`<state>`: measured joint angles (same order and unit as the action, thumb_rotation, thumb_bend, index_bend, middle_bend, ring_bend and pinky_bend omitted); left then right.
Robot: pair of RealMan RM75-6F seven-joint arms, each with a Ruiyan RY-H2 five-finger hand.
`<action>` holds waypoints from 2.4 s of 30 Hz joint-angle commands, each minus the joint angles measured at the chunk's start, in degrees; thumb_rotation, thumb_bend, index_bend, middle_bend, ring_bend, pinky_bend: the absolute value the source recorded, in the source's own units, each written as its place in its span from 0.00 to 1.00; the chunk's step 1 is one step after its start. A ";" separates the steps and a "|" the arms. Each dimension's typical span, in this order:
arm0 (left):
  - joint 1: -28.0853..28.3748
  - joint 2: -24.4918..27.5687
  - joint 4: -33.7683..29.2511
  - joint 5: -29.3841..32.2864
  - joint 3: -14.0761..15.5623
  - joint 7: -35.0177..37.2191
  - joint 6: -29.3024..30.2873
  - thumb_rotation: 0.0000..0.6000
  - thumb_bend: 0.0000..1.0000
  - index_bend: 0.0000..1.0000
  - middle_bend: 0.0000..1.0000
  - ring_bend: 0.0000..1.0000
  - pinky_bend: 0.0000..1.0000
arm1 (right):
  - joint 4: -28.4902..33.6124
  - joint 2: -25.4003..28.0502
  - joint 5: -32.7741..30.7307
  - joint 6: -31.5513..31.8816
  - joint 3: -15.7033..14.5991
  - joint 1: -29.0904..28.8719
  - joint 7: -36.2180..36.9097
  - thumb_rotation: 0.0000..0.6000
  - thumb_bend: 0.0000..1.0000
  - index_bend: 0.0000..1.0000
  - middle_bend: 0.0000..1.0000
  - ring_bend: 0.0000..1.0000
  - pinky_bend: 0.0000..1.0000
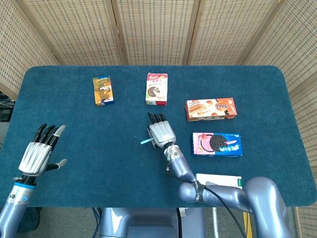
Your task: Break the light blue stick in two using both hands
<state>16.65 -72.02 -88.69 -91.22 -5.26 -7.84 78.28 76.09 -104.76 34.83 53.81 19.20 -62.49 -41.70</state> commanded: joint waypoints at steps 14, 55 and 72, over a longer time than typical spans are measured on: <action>19.83 -7.09 8.54 -8.47 -2.71 5.32 -16.06 1.00 0.02 0.36 0.97 0.89 0.74 | 10.38 5.60 0.40 4.46 -1.13 2.05 0.14 1.00 0.50 0.58 0.01 0.00 0.00; 30.87 -21.95 17.76 4.13 -4.05 -0.53 -22.94 1.00 0.30 0.52 0.97 0.92 0.78 | 14.38 6.09 -2.10 8.36 -2.47 0.93 -1.29 1.00 0.52 0.58 0.01 0.00 0.00; 32.30 -25.29 20.14 5.80 -3.46 -0.18 -23.00 1.00 0.42 0.67 0.97 0.92 0.78 | 14.48 6.01 -2.21 8.30 -2.57 0.76 -0.78 1.00 0.52 0.58 0.01 0.00 0.00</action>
<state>48.92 -97.26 -68.59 -85.48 -8.76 -8.03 55.29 90.57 -98.75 32.62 62.11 16.63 -61.73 -42.48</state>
